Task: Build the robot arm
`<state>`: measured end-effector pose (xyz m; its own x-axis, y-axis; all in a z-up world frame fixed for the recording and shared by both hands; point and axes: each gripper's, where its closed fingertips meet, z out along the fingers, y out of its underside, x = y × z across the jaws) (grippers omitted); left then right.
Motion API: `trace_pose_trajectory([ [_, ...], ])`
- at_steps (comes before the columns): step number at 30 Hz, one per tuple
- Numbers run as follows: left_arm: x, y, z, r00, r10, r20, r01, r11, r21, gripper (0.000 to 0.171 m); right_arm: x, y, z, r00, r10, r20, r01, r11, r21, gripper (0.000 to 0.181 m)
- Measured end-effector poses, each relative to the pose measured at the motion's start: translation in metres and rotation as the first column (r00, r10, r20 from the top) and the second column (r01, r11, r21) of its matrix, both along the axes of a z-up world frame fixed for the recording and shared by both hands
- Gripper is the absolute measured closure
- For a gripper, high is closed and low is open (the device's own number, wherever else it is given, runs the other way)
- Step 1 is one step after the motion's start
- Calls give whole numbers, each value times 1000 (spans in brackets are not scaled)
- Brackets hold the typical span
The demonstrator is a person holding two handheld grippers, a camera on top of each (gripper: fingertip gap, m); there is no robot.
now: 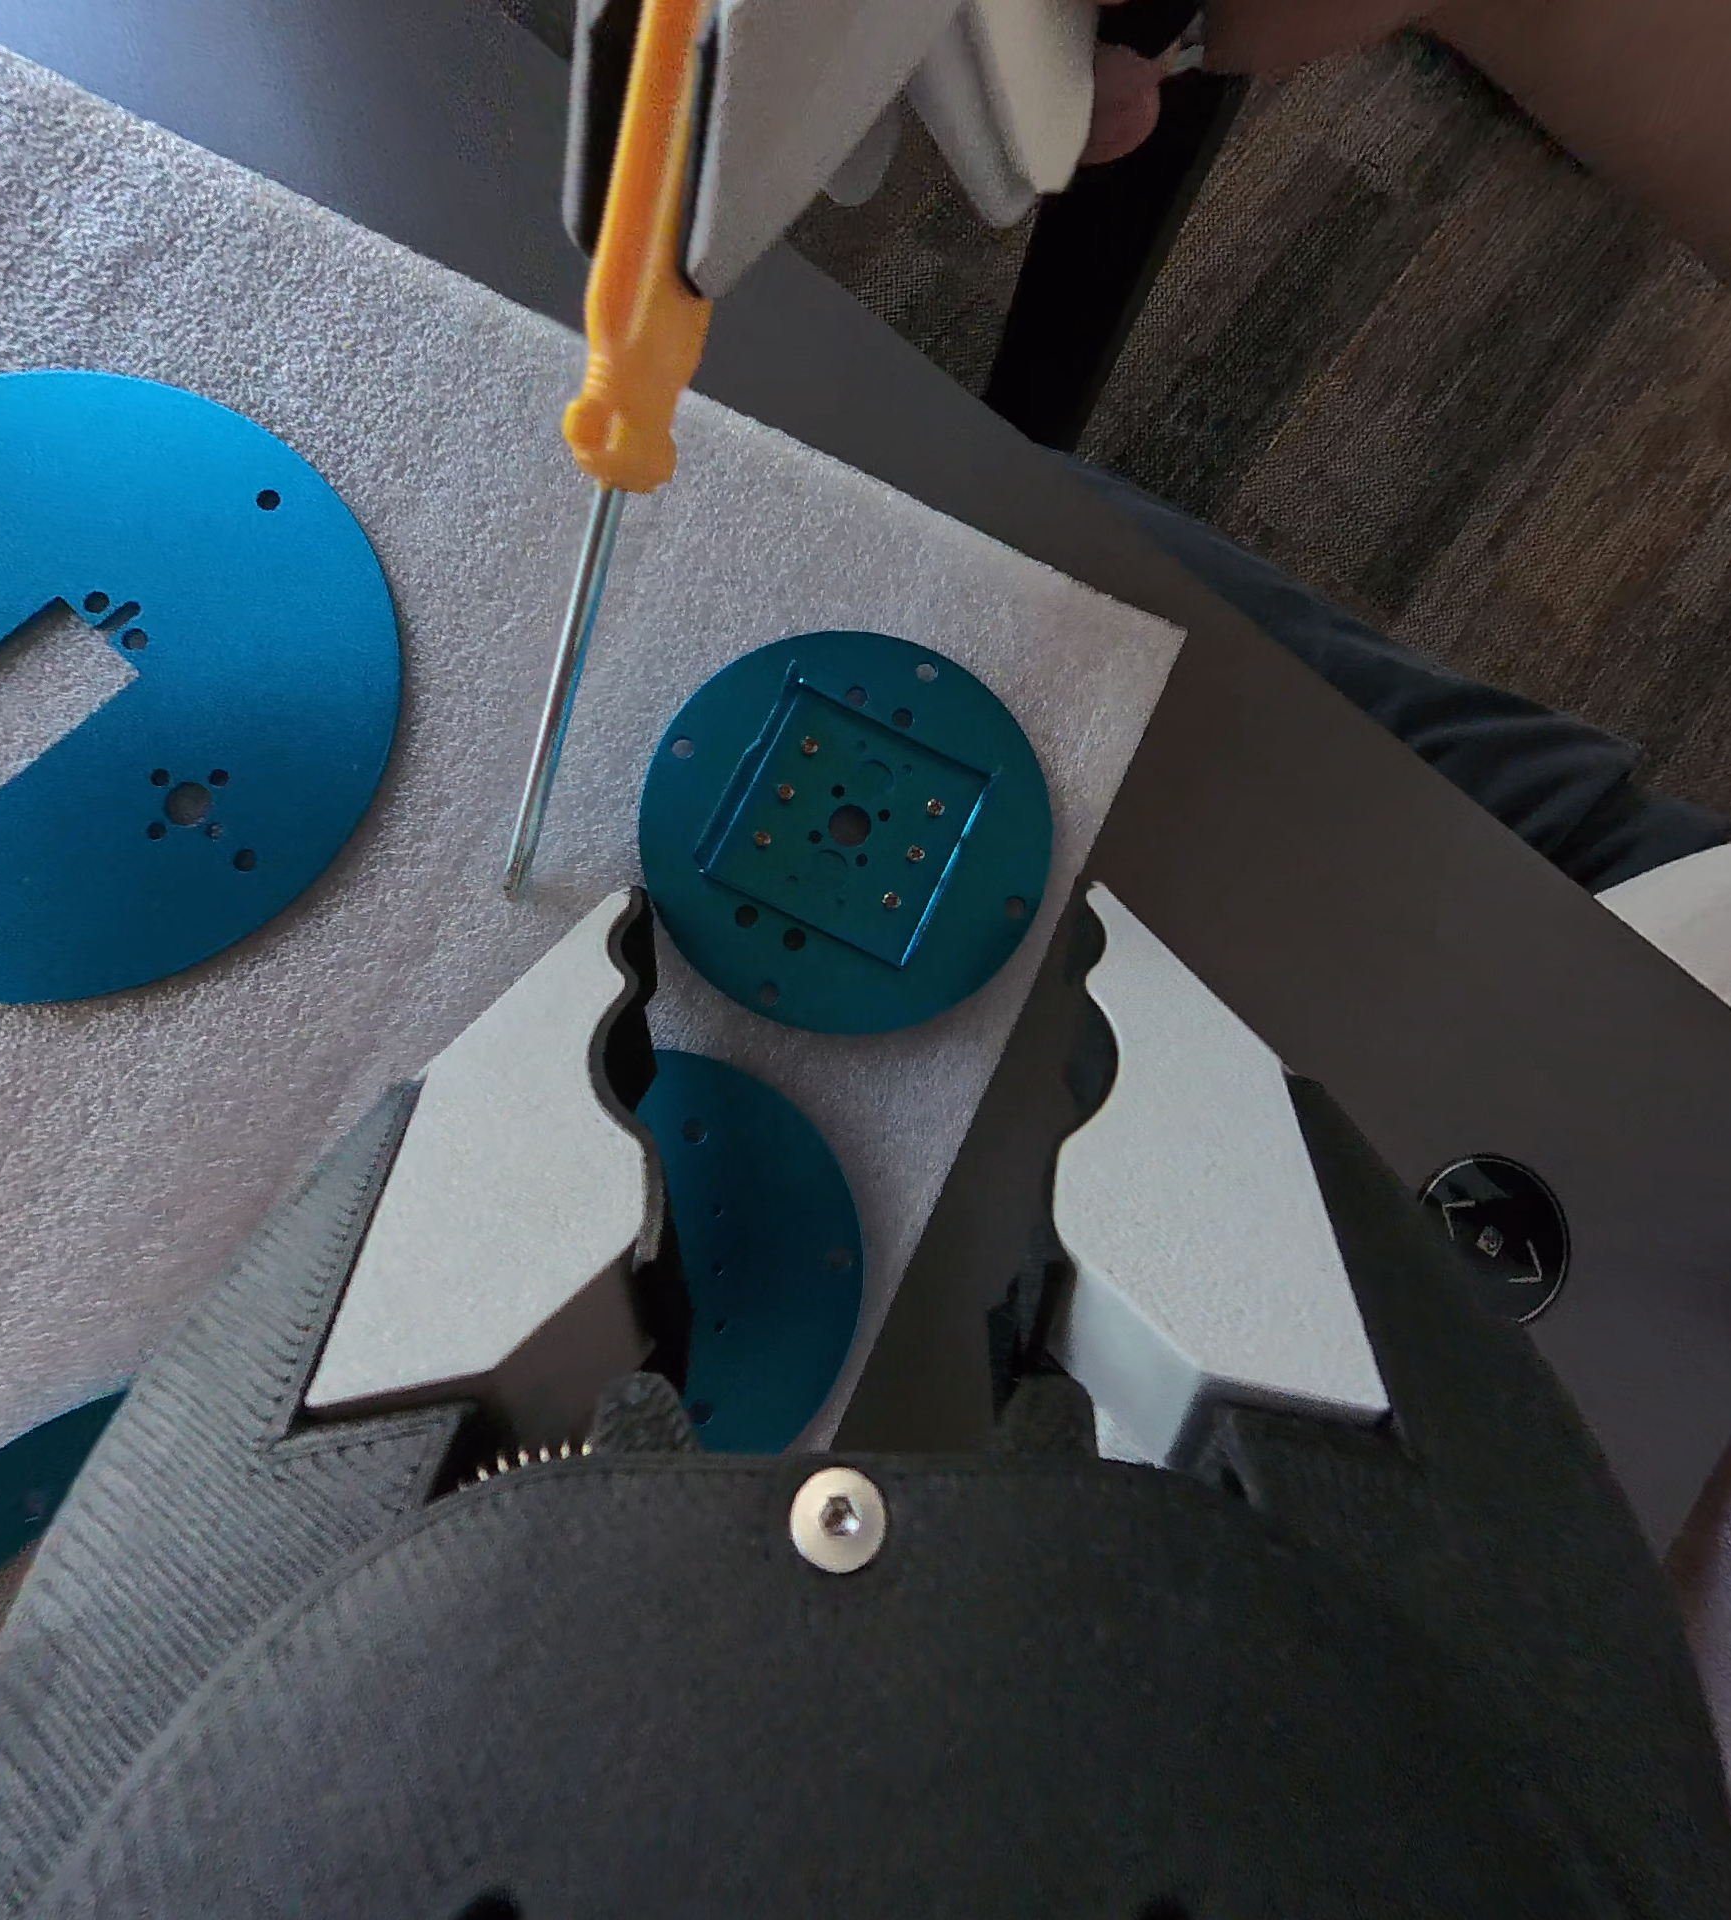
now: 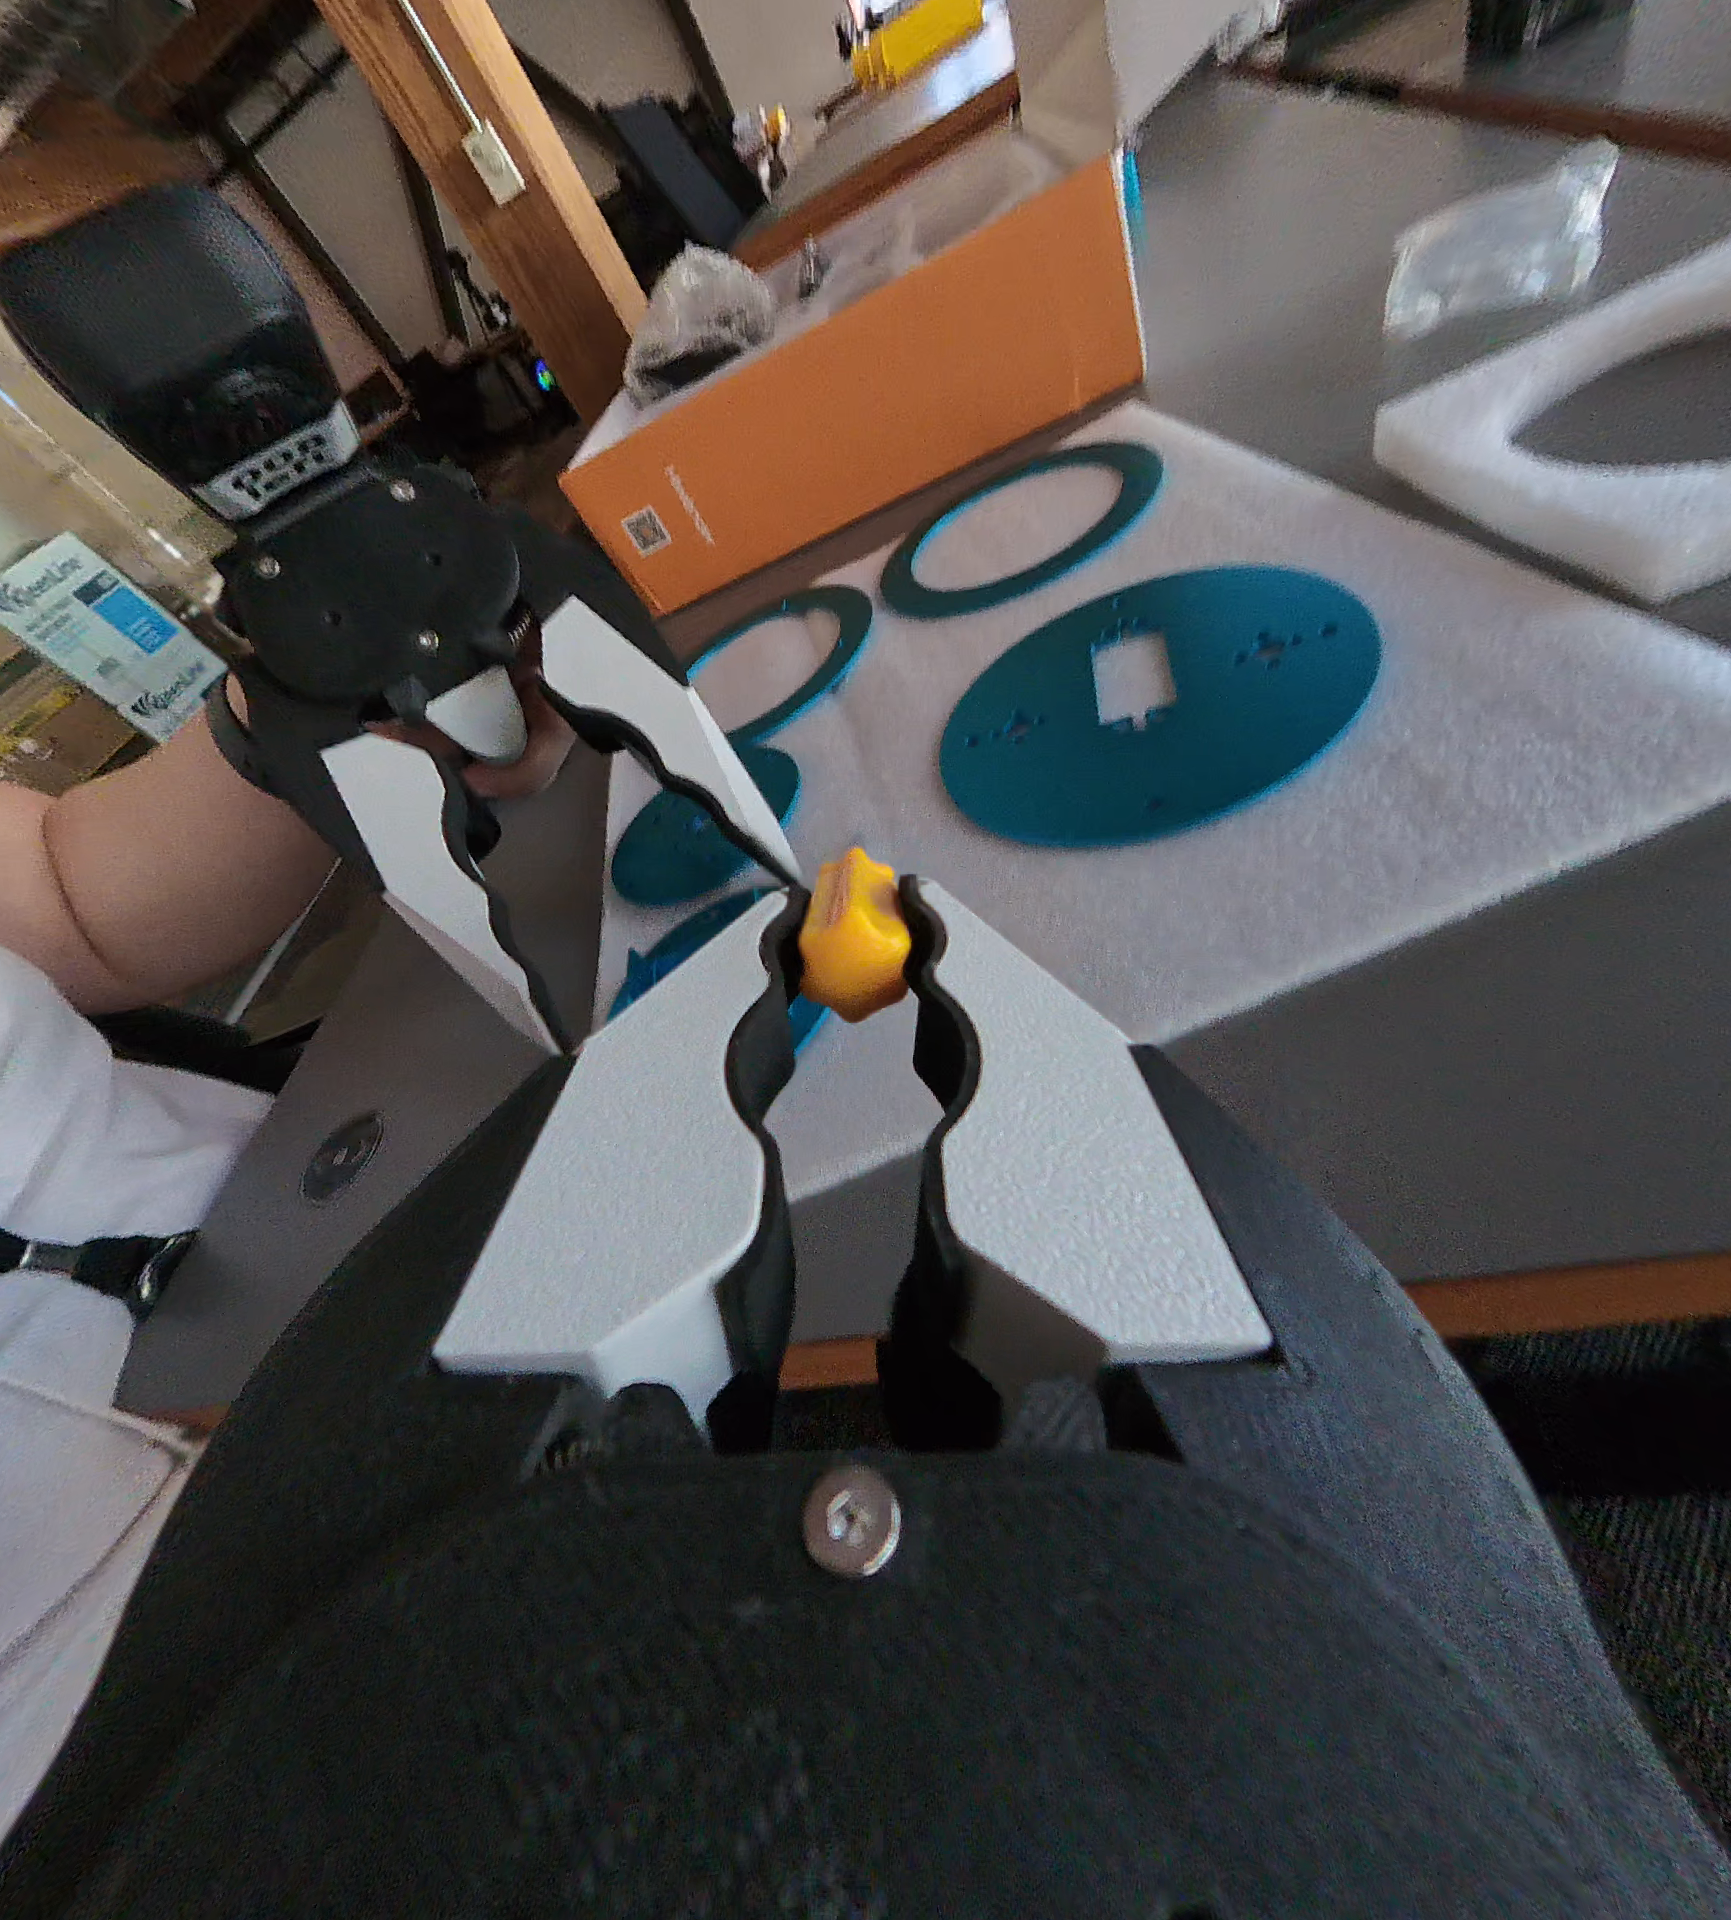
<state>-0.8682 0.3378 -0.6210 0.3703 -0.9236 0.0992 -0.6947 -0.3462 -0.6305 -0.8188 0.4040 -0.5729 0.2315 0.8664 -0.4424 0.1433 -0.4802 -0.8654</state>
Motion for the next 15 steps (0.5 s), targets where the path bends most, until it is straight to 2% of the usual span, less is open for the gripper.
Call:
trace_pose_trajectory([
  [4, 0, 3, -3, 999, 20, -38, -17, 998, 55, 99, 9, -9, -28, 984, 66, 163, -64, 998, -17, 163],
  [8, 1, 1, -5, 997, 20, -72, -14, 997, 81, 94, 12, -12, -50, 923, 97, 371, -143, 985, 97, 161],
  [11, 1, 0, -5, 996, 23, -83, -15, 996, 90, 91, 11, -12, -49, 904, 105, 414, -182, 972, 150, 160],
  [15, 1, 1, -5, 996, 26, -81, -20, 997, 80, 92, 12, -13, -45, 904, 112, 413, -190, 970, 153, 146],
])
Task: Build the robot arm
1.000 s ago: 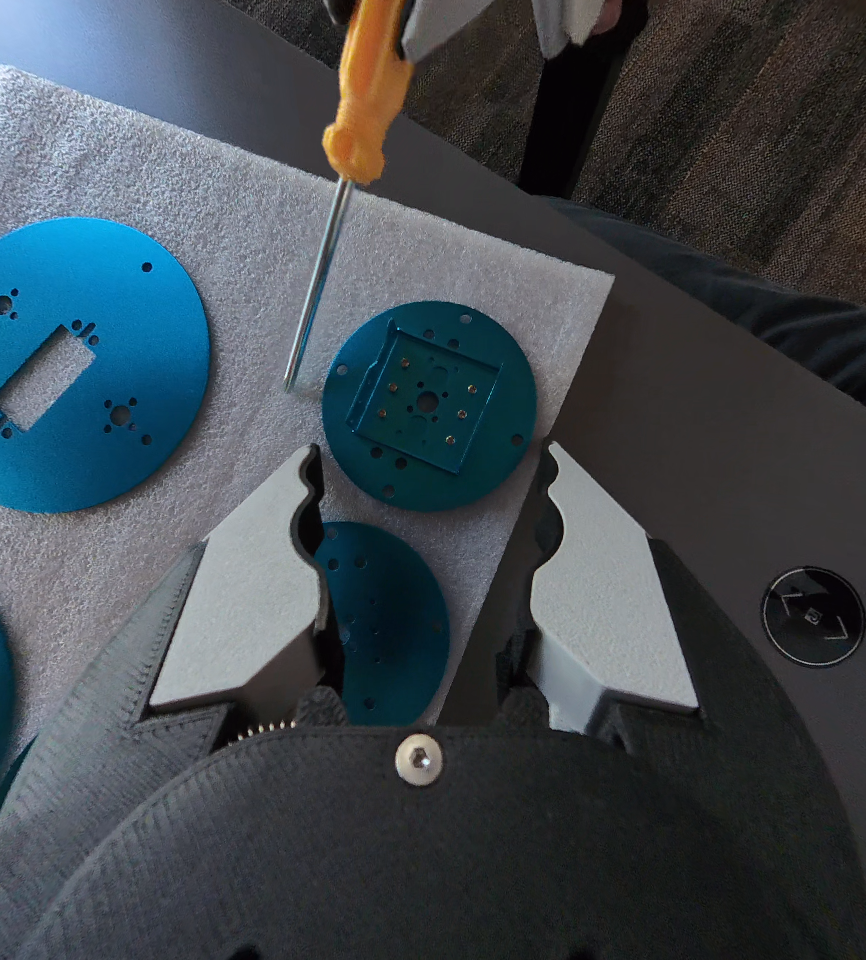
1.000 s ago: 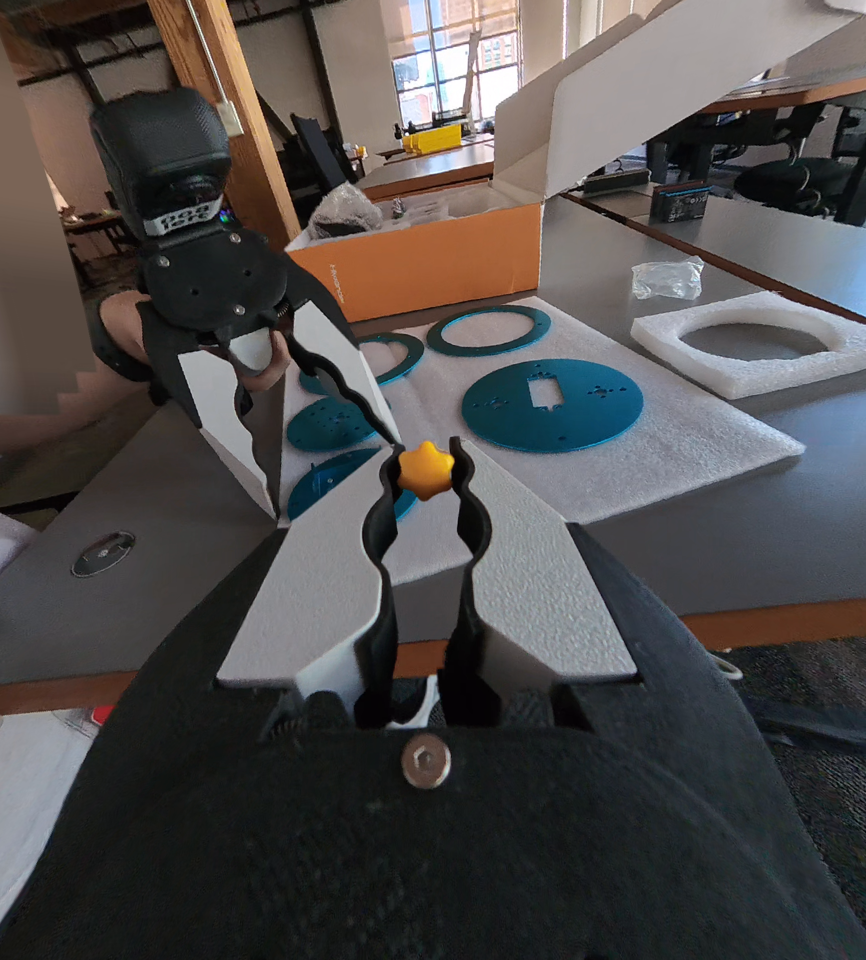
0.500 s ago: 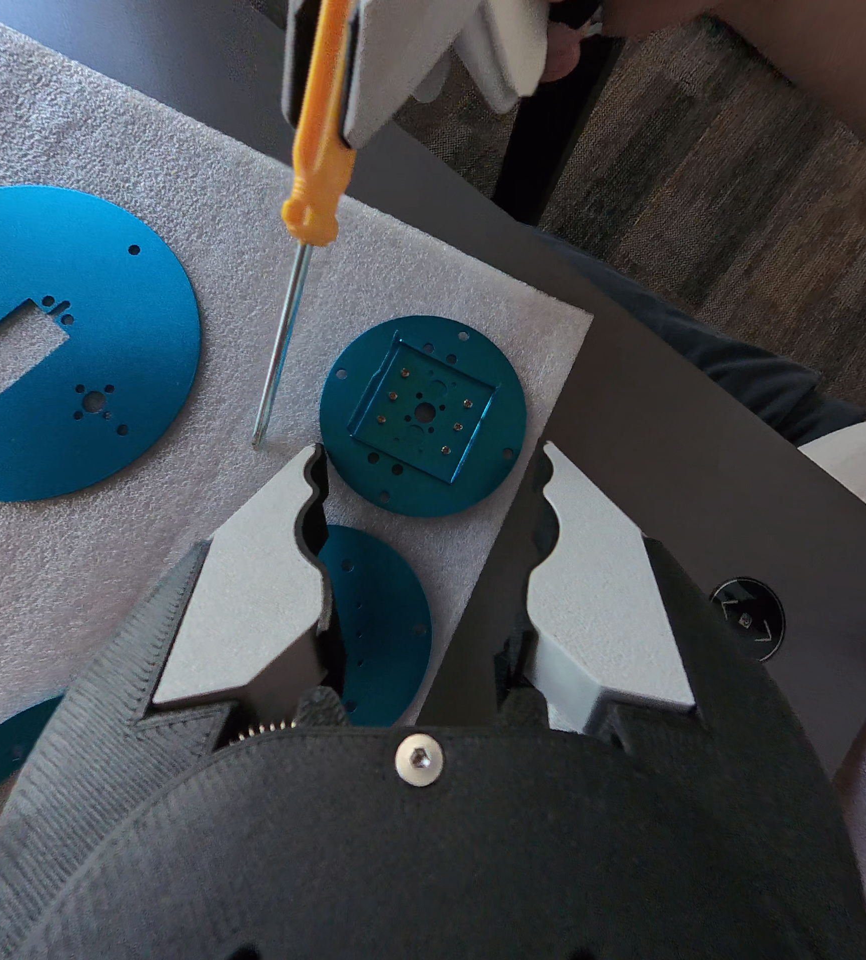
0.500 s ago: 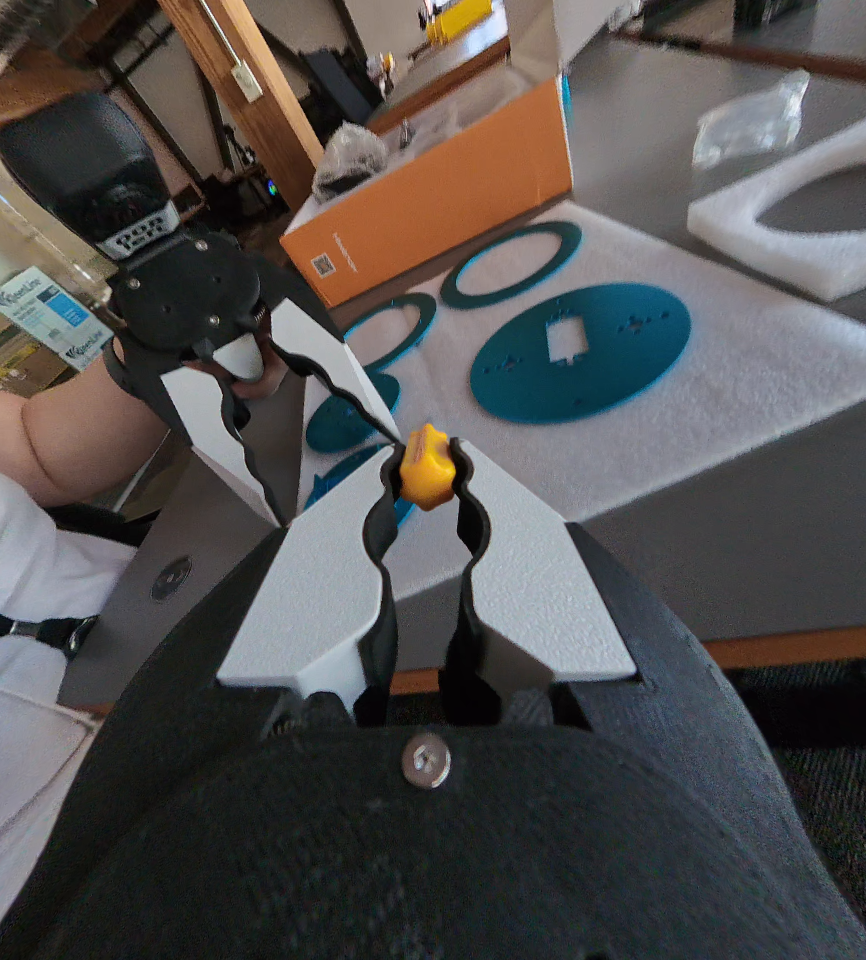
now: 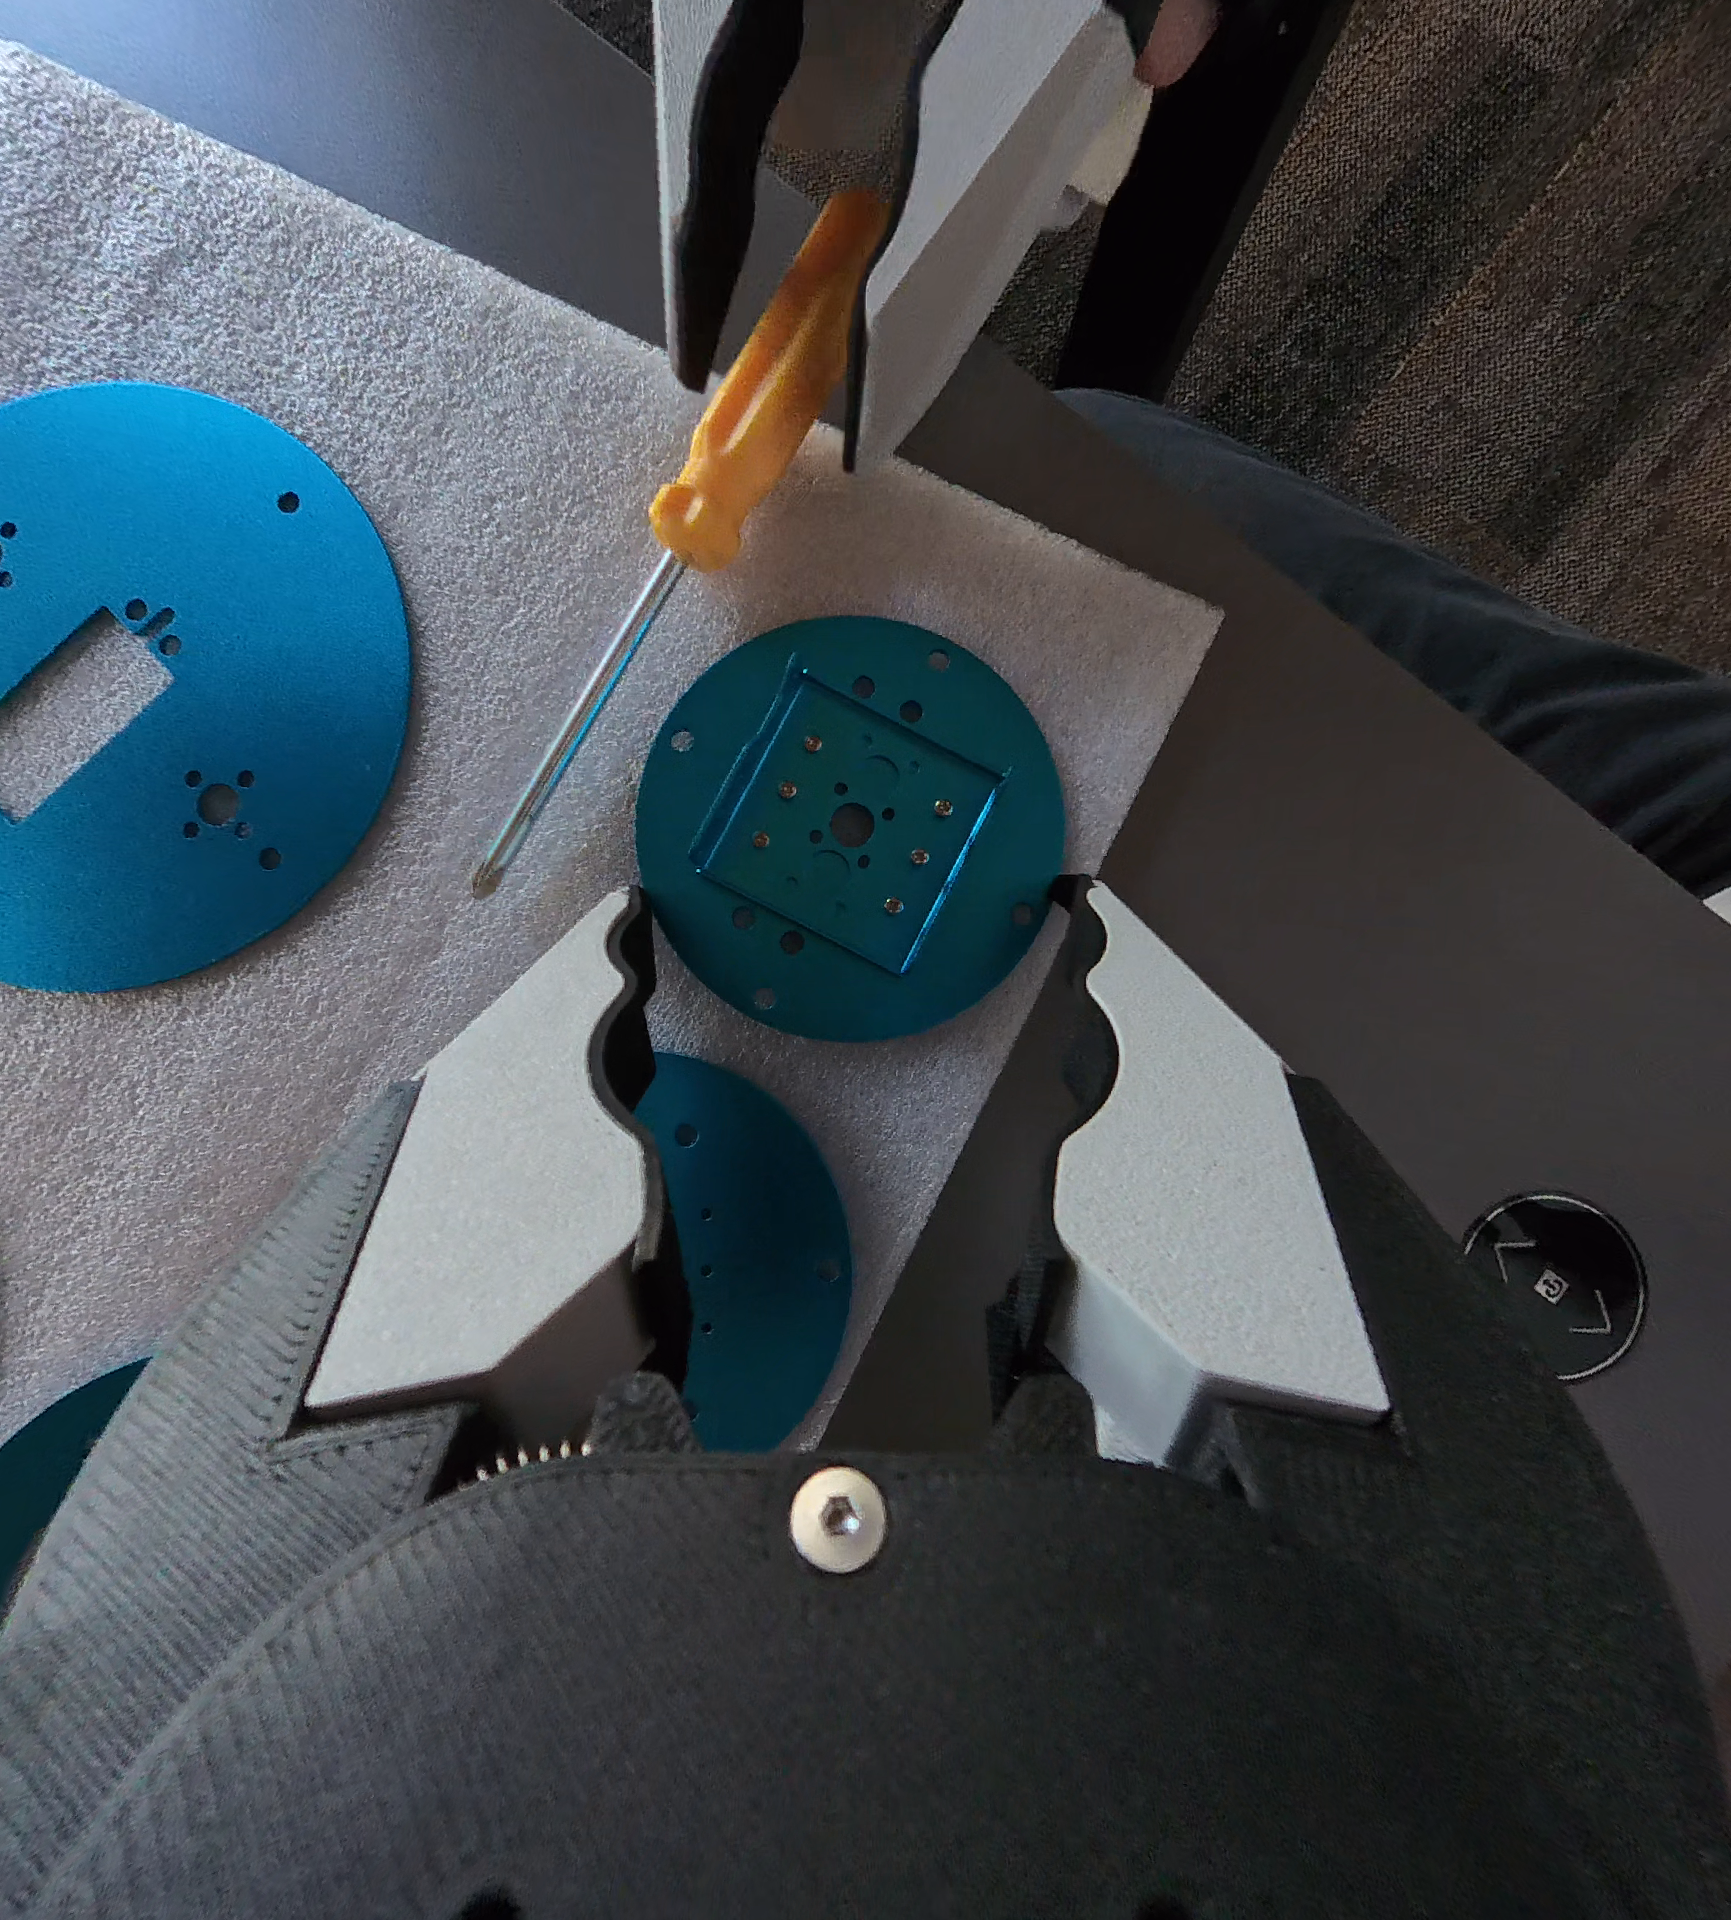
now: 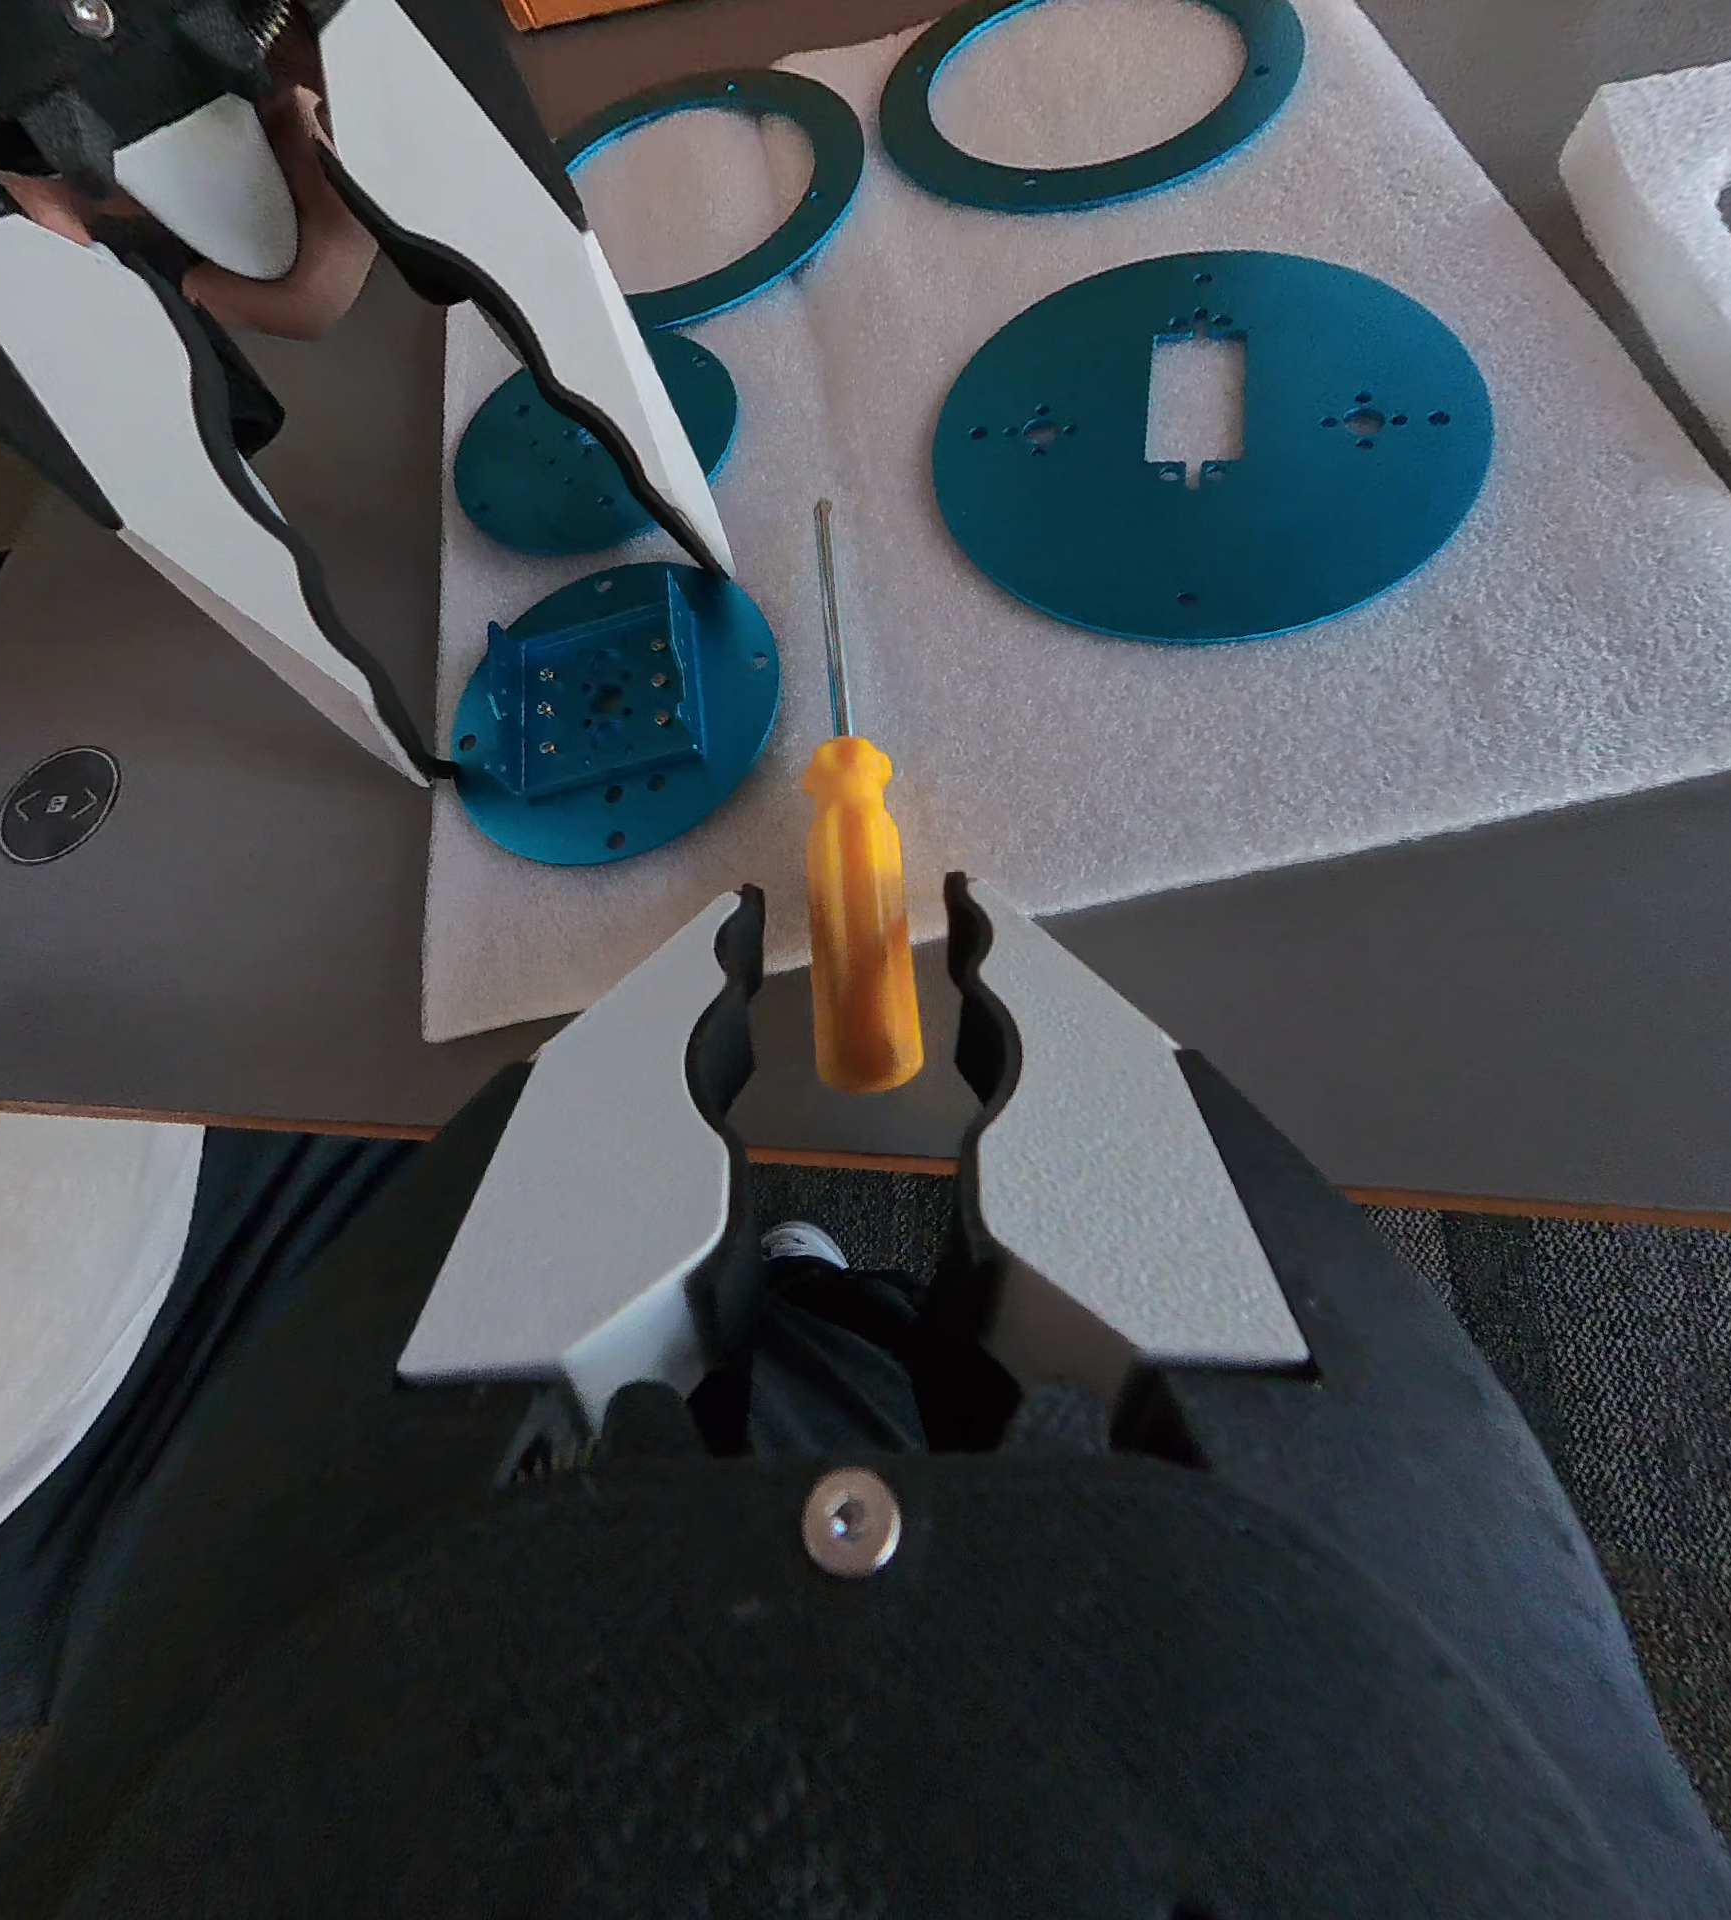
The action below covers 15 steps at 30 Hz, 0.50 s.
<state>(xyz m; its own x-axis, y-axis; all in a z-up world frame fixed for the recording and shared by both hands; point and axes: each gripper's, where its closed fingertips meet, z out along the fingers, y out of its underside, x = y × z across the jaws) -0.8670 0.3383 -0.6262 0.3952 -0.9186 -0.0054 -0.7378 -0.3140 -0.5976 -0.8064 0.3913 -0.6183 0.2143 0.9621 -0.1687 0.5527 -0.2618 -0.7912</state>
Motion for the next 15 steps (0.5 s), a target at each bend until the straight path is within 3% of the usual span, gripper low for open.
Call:
trace_pose_trajectory([
  [6, 0, 1, 1, 1000, 5, -25, -5, 1000, 25, 94, 0, -2, 25, 989, -32, -144, 37, 999, 34, 132],
  [10, -3, 6, 8, 999, 17, -42, -13, 994, 109, 107, -8, -18, 45, 976, -32, -216, 56, 993, 104, 136],
  [15, -1, 6, 9, 999, 13, -52, -5, 988, 156, 107, -27, -33, 23, 987, -56, -150, 43, 996, -84, 139],
])
